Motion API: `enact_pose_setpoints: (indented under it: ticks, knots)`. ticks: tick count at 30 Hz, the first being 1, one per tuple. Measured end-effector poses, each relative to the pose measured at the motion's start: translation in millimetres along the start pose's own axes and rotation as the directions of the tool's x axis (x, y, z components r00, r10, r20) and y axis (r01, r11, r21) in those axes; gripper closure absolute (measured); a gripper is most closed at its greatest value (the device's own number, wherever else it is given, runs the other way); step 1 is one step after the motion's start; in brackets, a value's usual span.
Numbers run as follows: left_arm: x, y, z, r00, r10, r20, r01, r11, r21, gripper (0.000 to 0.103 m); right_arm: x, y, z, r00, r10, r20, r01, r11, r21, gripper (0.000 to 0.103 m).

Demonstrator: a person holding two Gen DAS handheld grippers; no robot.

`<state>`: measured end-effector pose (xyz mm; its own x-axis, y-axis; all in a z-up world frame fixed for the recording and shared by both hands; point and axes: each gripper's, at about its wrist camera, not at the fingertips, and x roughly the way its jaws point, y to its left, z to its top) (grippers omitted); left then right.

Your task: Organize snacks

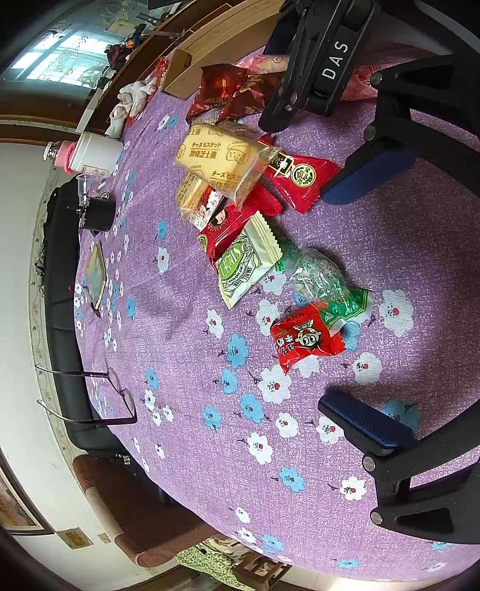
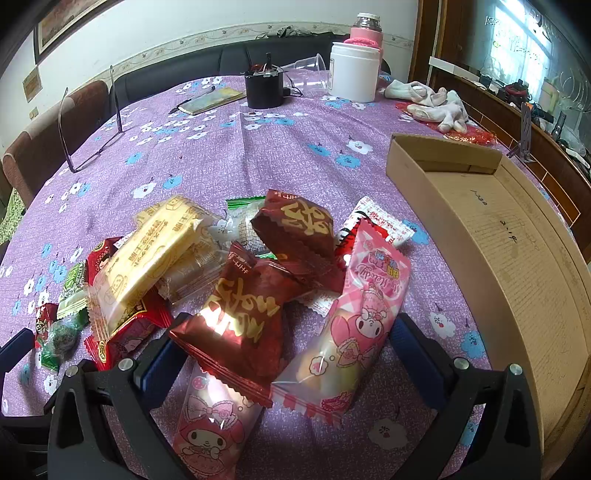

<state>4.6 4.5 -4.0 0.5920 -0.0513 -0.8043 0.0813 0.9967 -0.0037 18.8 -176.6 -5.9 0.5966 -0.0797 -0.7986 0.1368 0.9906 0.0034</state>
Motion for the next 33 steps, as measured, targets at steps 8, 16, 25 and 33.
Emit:
enact_pose_setpoints:
  ticks: [8,16,25,33]
  knots:
    - [-0.2,0.0,0.0,1.000,0.000,0.000,0.000,1.000,0.000,0.000,-1.0,-0.3,0.3,1.000,0.000,0.000,0.000,1.000,0.000,0.000]
    - [0.2,0.0,0.0,1.000,0.000,0.000,0.000,1.000,0.000,0.000,-1.0,0.1,0.0,1.000,0.000,0.000,0.000,1.000,0.000,0.000]
    - [-0.3,0.1,-0.1,1.000,0.000,0.000,0.000,1.000,0.000,0.000,-0.1,2.2,-1.2,1.000,0.016,-0.016,-0.016,1.000,-0.024,0.000]
    - [-0.1,0.1,-0.1,1.000,0.000,0.000,0.000,1.000,0.000,0.000,-4.3,-11.8,3.9,0.974,0.157,-0.161,-0.176,0.978,-0.115,0.000]
